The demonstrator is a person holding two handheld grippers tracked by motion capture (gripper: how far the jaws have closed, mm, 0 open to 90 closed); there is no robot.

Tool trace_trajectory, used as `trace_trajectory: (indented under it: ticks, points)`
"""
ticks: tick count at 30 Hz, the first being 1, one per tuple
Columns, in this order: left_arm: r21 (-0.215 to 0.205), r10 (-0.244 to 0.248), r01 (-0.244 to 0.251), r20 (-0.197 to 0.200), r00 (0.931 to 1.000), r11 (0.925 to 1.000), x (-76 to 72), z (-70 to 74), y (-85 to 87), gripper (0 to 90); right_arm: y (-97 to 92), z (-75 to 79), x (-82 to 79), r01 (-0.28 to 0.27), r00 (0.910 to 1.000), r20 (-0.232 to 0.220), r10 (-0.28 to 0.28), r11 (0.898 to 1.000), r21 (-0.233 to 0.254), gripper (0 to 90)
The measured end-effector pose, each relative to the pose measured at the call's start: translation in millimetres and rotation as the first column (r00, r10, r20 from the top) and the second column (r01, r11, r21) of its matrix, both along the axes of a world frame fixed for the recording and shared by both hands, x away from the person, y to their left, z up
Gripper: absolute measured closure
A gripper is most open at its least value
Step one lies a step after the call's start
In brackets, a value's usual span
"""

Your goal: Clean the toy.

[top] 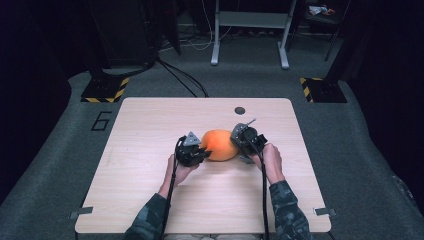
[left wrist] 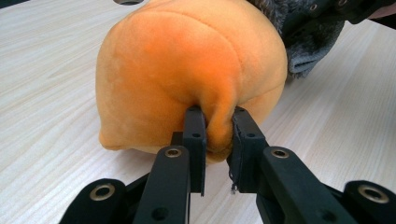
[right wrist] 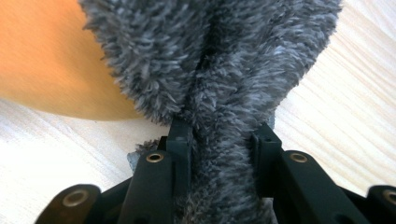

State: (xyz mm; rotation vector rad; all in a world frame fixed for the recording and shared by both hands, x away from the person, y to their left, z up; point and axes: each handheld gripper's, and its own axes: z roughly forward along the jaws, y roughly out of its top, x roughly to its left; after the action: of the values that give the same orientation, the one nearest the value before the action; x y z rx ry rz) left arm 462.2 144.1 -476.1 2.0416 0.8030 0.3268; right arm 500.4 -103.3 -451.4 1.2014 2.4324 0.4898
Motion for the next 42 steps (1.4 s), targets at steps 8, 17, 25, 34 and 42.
trace_trajectory:
  ticks: [8, 17, 25, 34, 42]
  points:
    - [0.001, 0.007, -0.007, -0.002, 1.0000, 1.0000, -0.7, 0.3, -1.3, 78.7, 14.3, 34.0, -19.1, -0.093, 0.9905, 0.107, 0.087, 0.994, 0.058, 67.5]
    - [0.014, 0.007, -0.007, -0.012, 0.9999, 0.9999, -0.7, 1.6, -1.4, 78.6, 57.3, 43.1, -27.2, -0.190, 0.9766, 0.114, 0.182, 0.980, 0.059, 67.4]
    - [0.004, -0.002, 0.002, -0.004, 1.0000, 1.0000, 0.2, 0.4, -2.2, 78.6, 38.9, 34.7, -18.9, -0.146, 0.9867, 0.085, 0.138, 0.985, 0.088, 67.4]
    - [-0.001, 0.000, 0.000, -0.020, 0.9998, 1.0000, 0.5, -0.8, -0.3, 78.3, 7.5, 9.3, -6.1, -0.039, 0.9991, 0.020, 0.038, 0.996, 0.076, 67.3]
    - [0.005, 0.004, -0.004, -0.017, 0.9998, 1.0000, 1.6, -0.9, 1.6, 78.2, -8.0, -18.0, 6.1, 0.018, 0.9987, -0.048, -0.015, 0.999, 0.051, 66.9]
